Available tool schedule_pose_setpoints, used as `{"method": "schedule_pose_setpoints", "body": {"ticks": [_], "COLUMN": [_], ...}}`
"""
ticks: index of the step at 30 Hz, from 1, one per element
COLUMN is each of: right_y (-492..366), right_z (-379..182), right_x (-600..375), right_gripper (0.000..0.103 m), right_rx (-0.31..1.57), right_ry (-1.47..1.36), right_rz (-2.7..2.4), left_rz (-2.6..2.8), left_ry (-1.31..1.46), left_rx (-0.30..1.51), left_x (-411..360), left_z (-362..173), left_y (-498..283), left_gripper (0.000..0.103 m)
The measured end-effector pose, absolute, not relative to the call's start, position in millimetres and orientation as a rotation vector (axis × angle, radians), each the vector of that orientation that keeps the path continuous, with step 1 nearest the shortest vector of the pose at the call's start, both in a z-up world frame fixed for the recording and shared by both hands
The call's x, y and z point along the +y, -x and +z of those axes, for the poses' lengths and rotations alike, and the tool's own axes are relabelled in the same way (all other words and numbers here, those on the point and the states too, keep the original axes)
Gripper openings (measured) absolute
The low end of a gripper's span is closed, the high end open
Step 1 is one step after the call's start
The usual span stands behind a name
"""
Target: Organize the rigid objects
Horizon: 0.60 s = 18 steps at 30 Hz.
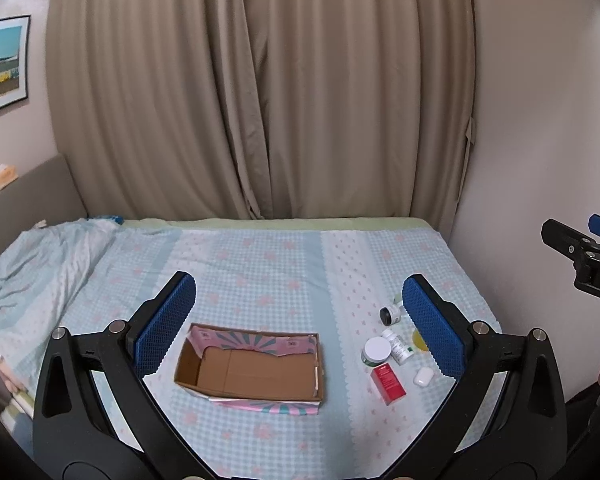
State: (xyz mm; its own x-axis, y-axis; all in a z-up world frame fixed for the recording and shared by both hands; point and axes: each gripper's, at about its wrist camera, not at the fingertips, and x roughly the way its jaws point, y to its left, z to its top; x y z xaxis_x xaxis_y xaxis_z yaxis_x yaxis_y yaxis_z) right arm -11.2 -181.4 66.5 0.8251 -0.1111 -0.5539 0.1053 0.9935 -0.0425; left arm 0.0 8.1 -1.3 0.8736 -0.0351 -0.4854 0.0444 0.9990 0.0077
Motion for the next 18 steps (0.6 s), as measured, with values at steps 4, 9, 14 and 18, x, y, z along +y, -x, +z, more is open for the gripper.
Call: {"method": "schedule_pose_setpoints", "body": {"ticks": [4,9,14,18], "right_y": [11.7,10.9,9.6,11.2], "right_z": [66.1,68.1,69.0,68.2], "right_x": [-181.5,-182.1,-183.3,-182.6], "right_gripper": [0.103,0.103,0.103,0.103], "right_rx": [0.587,0.595,0.597,0.598], "right_ry": [0.009,0.008,0.008,0.008], "right_rz": [-0.115,-0.107,-0.108,-0.108], "left_rz": [-0.035,-0.038,-0.046,-0.052], "left_ry": [-0.025,-0.025,-0.029,-0.033], "left_rx": [0.501,0.503,0.507,0.513], "left_x": [7.4,2.3,-1.8,-6.4], "left_z": [-2.7,-5.0,-5.9,-7.3], "left_y": [0.6,1.5,0.4,-1.4], "left_gripper": [0.103,0.103,0.103,0.103]}}
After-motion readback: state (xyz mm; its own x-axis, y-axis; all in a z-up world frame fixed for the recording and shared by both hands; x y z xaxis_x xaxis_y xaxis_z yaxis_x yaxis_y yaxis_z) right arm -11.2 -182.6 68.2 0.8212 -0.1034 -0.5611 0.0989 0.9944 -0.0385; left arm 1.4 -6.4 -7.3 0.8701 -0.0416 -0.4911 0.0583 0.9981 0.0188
